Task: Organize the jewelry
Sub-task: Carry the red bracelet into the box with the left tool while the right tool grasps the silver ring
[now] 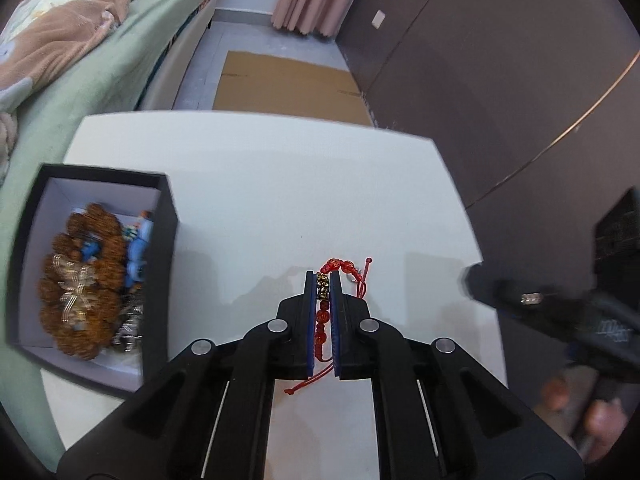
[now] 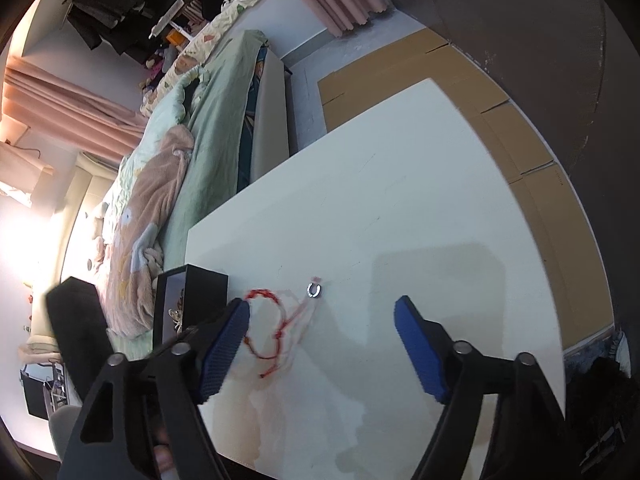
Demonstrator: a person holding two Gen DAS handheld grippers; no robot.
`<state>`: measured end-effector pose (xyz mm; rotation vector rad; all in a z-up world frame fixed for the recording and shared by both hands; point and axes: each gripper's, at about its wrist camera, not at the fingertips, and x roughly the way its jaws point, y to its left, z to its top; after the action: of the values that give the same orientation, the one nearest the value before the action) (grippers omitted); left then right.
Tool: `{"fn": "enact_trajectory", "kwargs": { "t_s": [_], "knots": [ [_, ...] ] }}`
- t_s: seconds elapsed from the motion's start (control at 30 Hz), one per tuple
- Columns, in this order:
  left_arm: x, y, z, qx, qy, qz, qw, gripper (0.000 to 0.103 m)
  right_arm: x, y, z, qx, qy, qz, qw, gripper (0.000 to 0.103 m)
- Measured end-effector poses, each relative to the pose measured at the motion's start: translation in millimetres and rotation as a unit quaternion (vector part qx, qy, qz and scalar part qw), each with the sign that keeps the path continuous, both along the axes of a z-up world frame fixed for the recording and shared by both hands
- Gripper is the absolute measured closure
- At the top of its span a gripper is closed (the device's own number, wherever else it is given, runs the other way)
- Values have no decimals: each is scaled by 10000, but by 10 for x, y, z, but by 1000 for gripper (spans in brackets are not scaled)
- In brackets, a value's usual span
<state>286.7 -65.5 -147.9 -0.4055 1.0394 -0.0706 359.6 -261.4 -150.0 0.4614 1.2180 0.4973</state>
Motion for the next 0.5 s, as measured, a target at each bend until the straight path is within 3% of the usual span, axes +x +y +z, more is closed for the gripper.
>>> {"fn": "enact_trajectory", "kwargs": {
  "t_s": [0.17, 0.5],
  "knots": [
    [-128, 149, 231, -99, -238, 67, 9996, 96, 37, 207, -113, -213, 103, 247, 9994, 62],
    [-306, 568, 451, -95, -481, 445, 9978, 96, 75, 664, -285, -932, 74, 540, 9942, 69]
  ]
}}
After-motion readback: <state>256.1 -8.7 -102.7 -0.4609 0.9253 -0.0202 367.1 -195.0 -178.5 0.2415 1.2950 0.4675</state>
